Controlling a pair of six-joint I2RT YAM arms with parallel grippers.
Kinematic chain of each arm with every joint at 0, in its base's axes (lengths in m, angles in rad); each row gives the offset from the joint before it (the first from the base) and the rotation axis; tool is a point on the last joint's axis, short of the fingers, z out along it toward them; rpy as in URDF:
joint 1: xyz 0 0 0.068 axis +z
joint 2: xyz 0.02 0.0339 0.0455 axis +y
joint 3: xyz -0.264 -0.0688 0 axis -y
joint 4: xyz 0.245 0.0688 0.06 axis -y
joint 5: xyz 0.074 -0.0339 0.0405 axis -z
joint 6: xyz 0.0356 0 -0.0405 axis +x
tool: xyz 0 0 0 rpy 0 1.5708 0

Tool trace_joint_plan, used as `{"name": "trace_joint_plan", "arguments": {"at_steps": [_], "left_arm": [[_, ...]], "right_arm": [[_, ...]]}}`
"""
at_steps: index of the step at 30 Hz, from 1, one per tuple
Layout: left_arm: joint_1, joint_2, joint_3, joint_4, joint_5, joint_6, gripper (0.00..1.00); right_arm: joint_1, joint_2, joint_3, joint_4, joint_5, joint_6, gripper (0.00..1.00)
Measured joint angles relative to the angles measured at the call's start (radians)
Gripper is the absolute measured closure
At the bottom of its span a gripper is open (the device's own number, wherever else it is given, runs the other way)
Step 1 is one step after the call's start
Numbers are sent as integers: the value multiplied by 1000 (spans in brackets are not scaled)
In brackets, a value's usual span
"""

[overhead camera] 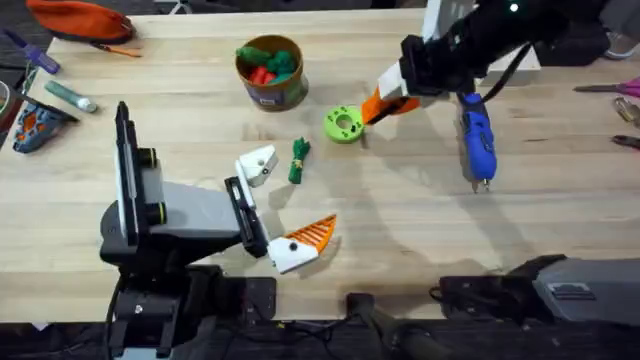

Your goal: Pick up the gripper from the table and insert it into the empty holder that is missing its gripper. Then pick up a screw, insert it into the mounting hole, and use the screwdriver to tighten it. Finally, clean up the table by picking up the vegetable and placing it into the bucket.

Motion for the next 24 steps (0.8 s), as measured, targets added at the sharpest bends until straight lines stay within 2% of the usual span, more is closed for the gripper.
{"name": "trace_joint_plan", "arguments": {"at_steps": [6, 9, 19, 24], "left_arm": [[0, 0, 0, 0, 0, 0, 14], [0, 0, 0, 0, 0, 0, 15], [0, 0, 0, 0, 0, 0, 15], [0, 0, 0, 0, 0, 0, 15]], "right_arm": [[-76, -4, -140, 174, -238, 6, 993], [-87, -32, -225, 275, -320, 15, 993], [-88, -254, -499, 677, -408, 106, 993], [-118, -350, -614, 850, -464, 163, 993]]}}
